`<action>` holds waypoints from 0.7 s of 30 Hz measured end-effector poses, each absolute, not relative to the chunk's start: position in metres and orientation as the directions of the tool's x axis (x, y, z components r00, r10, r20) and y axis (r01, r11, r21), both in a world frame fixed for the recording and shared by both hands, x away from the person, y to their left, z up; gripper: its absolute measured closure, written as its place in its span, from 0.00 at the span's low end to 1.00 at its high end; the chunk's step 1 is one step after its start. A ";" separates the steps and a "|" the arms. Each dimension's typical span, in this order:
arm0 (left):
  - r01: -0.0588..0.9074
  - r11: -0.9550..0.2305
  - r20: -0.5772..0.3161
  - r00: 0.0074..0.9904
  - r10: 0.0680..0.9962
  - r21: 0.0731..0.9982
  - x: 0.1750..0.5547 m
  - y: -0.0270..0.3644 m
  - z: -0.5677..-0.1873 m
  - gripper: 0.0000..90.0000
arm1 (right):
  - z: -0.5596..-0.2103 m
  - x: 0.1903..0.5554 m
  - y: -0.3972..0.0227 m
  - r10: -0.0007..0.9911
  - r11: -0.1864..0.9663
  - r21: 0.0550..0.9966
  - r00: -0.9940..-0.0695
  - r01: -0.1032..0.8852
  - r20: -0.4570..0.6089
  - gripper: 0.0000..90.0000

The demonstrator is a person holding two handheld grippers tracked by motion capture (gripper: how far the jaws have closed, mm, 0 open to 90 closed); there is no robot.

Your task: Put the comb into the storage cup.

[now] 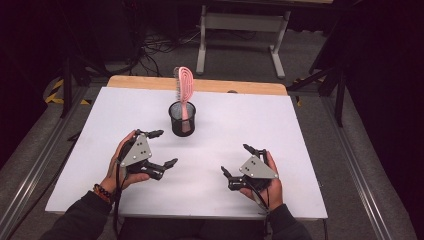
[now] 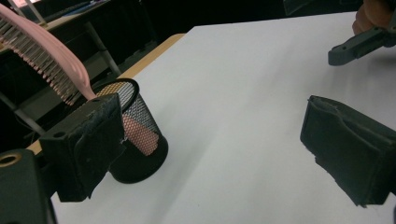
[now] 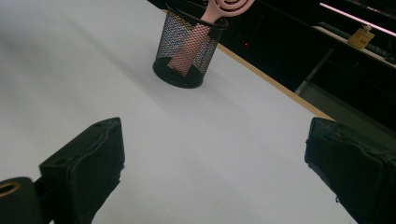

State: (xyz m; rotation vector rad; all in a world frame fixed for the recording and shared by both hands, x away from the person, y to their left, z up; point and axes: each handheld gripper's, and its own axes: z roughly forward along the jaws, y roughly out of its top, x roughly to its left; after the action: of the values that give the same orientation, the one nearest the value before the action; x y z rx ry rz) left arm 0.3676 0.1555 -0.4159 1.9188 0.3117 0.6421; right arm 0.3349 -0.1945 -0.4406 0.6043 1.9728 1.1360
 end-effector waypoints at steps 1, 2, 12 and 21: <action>-0.068 -0.423 0.291 0.822 0.489 0.903 0.367 0.156 -0.417 0.08 | -0.440 0.335 -0.195 0.708 0.491 0.871 -0.593 0.024 -0.383 0.06; -0.067 -0.424 0.291 0.822 0.490 0.903 0.367 0.158 -0.419 0.08 | -0.440 0.334 -0.195 0.708 0.491 0.871 -0.593 0.024 -0.383 0.06; -0.052 -0.447 0.300 0.808 0.507 0.893 0.357 0.171 -0.436 0.08 | -0.437 0.333 -0.201 0.719 0.486 0.873 -0.578 0.024 -0.385 0.06; -0.023 -0.438 0.280 0.798 0.533 0.899 0.351 0.187 -0.443 0.08 | -0.438 0.327 -0.212 0.735 0.482 0.875 -0.563 0.042 -0.378 0.06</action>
State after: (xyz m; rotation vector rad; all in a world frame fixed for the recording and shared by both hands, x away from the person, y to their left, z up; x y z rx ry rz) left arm 0.3511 0.1866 -0.4432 1.9347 0.3833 0.6632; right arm 0.3271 -0.2120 -0.4380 0.6439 1.9443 1.1204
